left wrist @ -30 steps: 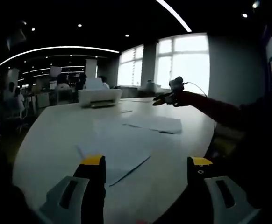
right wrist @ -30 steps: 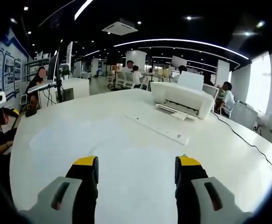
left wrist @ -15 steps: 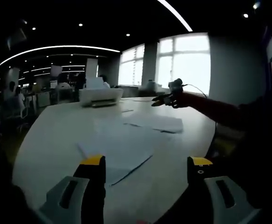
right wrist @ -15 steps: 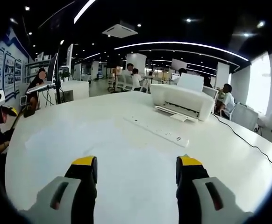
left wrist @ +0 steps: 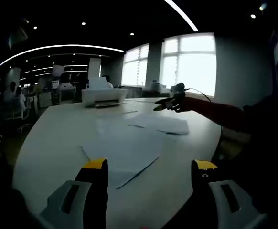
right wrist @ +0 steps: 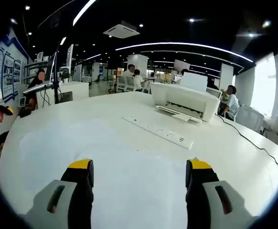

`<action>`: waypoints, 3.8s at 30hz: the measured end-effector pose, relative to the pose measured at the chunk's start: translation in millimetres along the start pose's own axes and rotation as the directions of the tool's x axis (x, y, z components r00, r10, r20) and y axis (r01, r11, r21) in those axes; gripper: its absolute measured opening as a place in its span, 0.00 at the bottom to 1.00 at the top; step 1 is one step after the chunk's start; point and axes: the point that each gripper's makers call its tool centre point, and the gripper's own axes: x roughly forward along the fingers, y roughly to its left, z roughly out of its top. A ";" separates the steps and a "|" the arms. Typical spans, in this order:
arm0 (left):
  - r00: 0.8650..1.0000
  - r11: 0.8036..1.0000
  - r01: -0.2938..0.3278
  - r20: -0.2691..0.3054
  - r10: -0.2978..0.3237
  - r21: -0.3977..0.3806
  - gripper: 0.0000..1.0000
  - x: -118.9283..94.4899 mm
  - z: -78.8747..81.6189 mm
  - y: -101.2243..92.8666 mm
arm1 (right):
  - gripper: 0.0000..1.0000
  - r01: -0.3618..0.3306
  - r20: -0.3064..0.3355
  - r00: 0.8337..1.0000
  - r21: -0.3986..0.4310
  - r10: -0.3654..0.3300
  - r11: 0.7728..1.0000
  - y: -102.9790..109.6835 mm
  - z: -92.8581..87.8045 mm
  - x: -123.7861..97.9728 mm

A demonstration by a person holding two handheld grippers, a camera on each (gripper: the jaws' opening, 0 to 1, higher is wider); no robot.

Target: Organize the stack of printing papers by aligning and flattening the scattered papers on the table

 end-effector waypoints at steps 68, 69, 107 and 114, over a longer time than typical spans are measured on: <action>0.998 0.998 -0.044 -0.043 0.042 -0.044 0.73 6.0 -8.4 36.1 | 0.76 -0.069 -0.077 0.994 0.038 0.072 0.997 -9.1 -34.6 60.7; 0.998 0.998 -0.044 -0.044 0.042 -0.044 0.73 5.9 -8.8 36.3 | 0.76 -0.069 -0.078 0.994 0.040 0.072 0.997 -9.5 -35.3 61.4; 0.998 0.998 -0.038 -0.059 0.035 -0.053 0.73 10.0 -14.7 24.7 | 0.73 -0.070 -0.100 0.992 0.079 0.078 0.994 -14.0 -52.3 71.0; 0.998 0.998 -0.039 -0.055 0.036 -0.056 0.73 9.2 -15.7 21.8 | 0.60 -0.076 -0.103 0.991 0.073 0.084 0.994 -6.3 -50.2 67.4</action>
